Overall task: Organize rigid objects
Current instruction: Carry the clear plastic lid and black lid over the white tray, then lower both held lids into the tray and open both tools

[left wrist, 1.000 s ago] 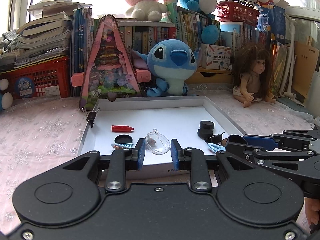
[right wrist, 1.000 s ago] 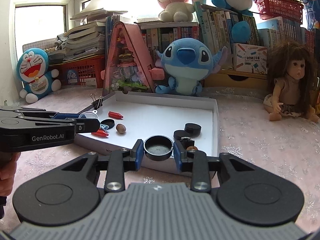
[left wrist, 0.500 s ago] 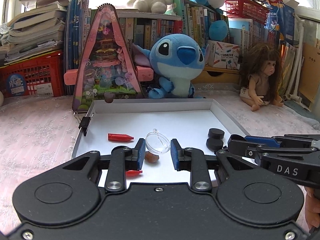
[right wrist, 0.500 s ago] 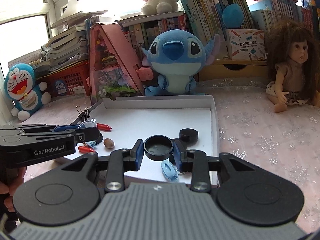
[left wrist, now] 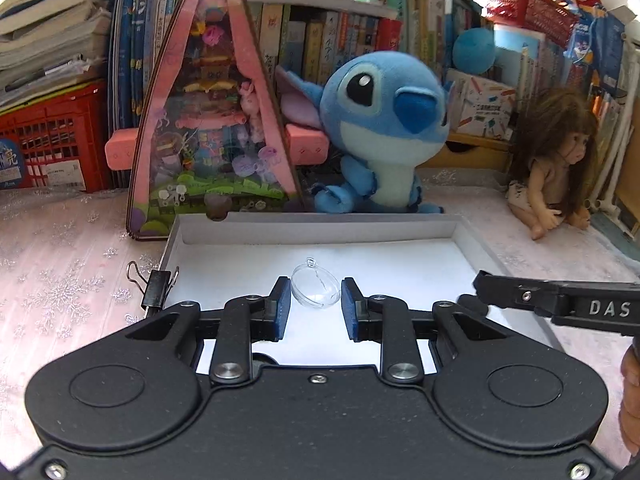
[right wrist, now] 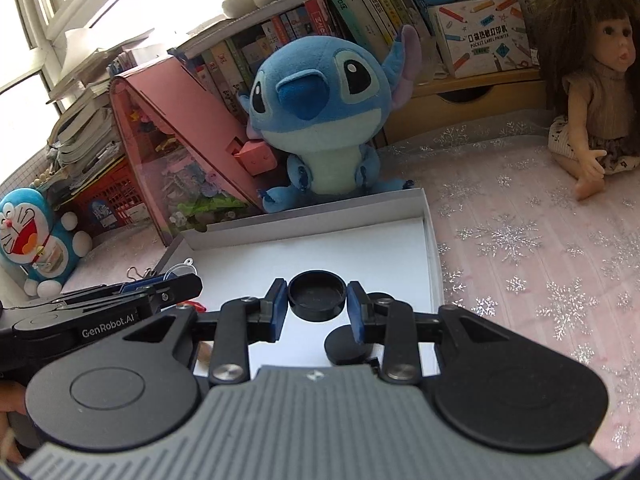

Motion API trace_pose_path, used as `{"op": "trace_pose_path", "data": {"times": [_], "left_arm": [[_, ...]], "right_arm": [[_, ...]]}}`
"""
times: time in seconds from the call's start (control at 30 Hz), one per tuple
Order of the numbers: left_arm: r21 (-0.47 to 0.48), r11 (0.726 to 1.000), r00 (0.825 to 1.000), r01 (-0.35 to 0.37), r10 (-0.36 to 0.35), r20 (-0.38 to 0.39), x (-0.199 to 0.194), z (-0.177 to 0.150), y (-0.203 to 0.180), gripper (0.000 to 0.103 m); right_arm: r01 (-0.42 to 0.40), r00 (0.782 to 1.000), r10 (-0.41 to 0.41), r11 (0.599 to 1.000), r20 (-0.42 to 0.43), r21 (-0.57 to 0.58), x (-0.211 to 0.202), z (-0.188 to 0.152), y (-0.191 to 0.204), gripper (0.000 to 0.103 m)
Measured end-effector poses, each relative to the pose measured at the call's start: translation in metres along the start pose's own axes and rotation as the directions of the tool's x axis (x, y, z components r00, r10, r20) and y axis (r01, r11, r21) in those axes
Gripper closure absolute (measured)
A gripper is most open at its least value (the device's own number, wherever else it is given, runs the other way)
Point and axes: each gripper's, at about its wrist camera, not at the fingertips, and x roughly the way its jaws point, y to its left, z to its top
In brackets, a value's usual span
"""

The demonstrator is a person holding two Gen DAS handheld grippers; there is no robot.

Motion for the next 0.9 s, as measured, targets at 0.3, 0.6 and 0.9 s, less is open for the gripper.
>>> {"op": "trace_pose_path", "data": {"times": [0.3,0.6,0.9], "left_arm": [[-0.027,0.998,0.998,-0.058,0.057,-0.031,0.024,-0.003,0.016,0.078],[-0.038,0.995,0.995,-0.092,0.090,-0.051,0.038,-0.008,0.027,0.078],[-0.028,0.994,0.993,-0.101,0.099,-0.069,0.042,-0.006,0.024,0.078]], "right_arm": [[0.081,0.997,-0.081,0.996,-0.006,0.021,0.024,0.015,-0.017,0.065],[0.150,0.988,-0.151,0.986,-0.008,-0.075,0.052,0.011,-0.008,0.065],[0.155,0.987,-0.158,0.983,-0.021,-0.101,0.058,0.008,-0.006,0.065]]}}
